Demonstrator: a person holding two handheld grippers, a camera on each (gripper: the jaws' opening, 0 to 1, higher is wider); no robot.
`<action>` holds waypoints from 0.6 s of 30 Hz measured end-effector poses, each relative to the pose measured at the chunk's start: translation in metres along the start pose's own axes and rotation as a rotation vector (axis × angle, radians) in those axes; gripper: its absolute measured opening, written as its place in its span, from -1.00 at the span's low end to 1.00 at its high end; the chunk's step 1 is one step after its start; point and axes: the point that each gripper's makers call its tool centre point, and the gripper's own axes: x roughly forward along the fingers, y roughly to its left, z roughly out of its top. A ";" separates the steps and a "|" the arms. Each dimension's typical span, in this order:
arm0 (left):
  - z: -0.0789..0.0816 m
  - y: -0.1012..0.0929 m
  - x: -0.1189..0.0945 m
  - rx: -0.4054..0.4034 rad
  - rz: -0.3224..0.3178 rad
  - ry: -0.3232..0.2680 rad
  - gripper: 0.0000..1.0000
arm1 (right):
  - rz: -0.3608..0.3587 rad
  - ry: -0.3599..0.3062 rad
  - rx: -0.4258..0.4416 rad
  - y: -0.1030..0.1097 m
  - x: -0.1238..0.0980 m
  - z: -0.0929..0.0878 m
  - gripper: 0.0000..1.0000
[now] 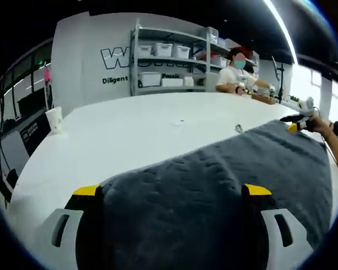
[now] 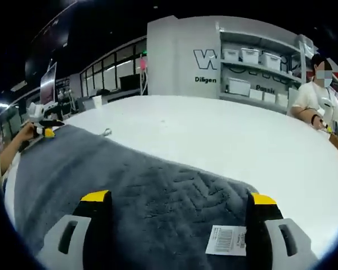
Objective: Open the folded towel by lifting each exposed corner and separating the folded layers until the towel lies flat within the target outline without major curled edges
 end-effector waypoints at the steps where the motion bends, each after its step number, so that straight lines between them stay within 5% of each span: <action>1: -0.002 0.001 0.001 0.006 0.003 0.007 0.99 | 0.001 0.003 -0.005 -0.001 0.003 -0.001 0.98; 5: -0.013 0.006 0.004 0.002 0.008 0.029 0.99 | 0.009 0.019 -0.014 -0.012 0.013 0.000 0.99; 18: -0.012 0.017 0.005 0.007 0.018 0.016 0.99 | 0.021 0.005 -0.022 -0.021 0.015 0.003 0.99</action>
